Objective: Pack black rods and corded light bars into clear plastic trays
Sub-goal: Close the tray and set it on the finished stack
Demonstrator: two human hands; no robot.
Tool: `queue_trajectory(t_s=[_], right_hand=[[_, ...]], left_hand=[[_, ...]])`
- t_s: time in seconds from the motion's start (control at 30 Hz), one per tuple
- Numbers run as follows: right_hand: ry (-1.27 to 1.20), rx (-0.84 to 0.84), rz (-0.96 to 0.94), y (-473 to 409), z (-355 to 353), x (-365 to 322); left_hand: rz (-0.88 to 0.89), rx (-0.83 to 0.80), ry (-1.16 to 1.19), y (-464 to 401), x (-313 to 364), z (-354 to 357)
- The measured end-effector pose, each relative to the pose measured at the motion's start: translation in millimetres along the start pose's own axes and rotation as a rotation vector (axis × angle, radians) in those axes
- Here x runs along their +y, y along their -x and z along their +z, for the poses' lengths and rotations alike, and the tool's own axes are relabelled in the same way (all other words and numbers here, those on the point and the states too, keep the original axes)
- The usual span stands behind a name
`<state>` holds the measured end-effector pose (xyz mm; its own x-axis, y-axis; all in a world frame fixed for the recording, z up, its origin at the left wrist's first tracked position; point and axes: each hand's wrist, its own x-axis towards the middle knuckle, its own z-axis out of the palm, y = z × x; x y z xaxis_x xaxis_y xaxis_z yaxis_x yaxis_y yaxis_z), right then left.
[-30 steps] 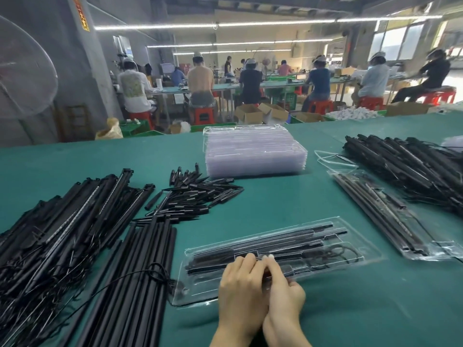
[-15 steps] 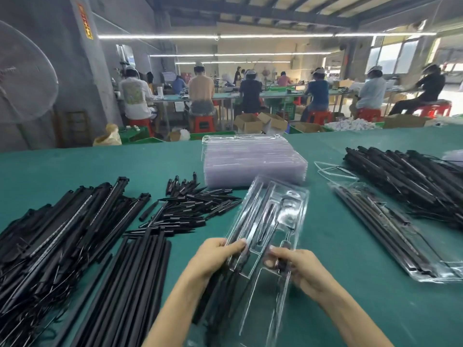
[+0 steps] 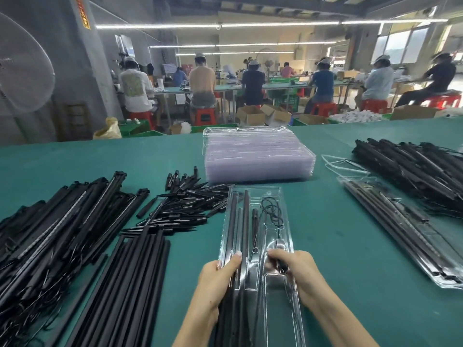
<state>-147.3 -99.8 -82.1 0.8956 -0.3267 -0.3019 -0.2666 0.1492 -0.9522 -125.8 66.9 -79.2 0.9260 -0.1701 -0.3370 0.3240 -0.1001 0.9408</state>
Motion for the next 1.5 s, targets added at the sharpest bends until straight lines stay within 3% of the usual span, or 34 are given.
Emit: queue_trajectory(t_s=[0.23,0.43,0.6,0.83,1.03,1.27,1.5], right_hand=[[0.031,0.036,0.015,-9,-4,-5],[-0.063,-0.066,0.017,-6,-5,-6],[-0.055,-0.148,-0.058,2,-3,-9],[-0.012,-0.103,-0.115,7,4,-10],[-0.059,-0.137,-0.157,9,-3,-15],[-0.089,-0.121,-0.104,5,-1,-10],[0.167,-0.156,-0.109,7,-4,-11]], left_hand=[[0.154,0.021,-0.282,-10,-5,-8],[0.261,0.023,-0.078,-7,-7,-7],[0.269,0.048,-0.038,-1,-10,-7],[0.304,0.112,-0.094,4,-12,-3],[0.285,-0.001,0.004,4,-6,-7],[0.285,0.005,-0.017,5,-9,-7],[0.206,0.006,0.033,-1,-14,-10]])
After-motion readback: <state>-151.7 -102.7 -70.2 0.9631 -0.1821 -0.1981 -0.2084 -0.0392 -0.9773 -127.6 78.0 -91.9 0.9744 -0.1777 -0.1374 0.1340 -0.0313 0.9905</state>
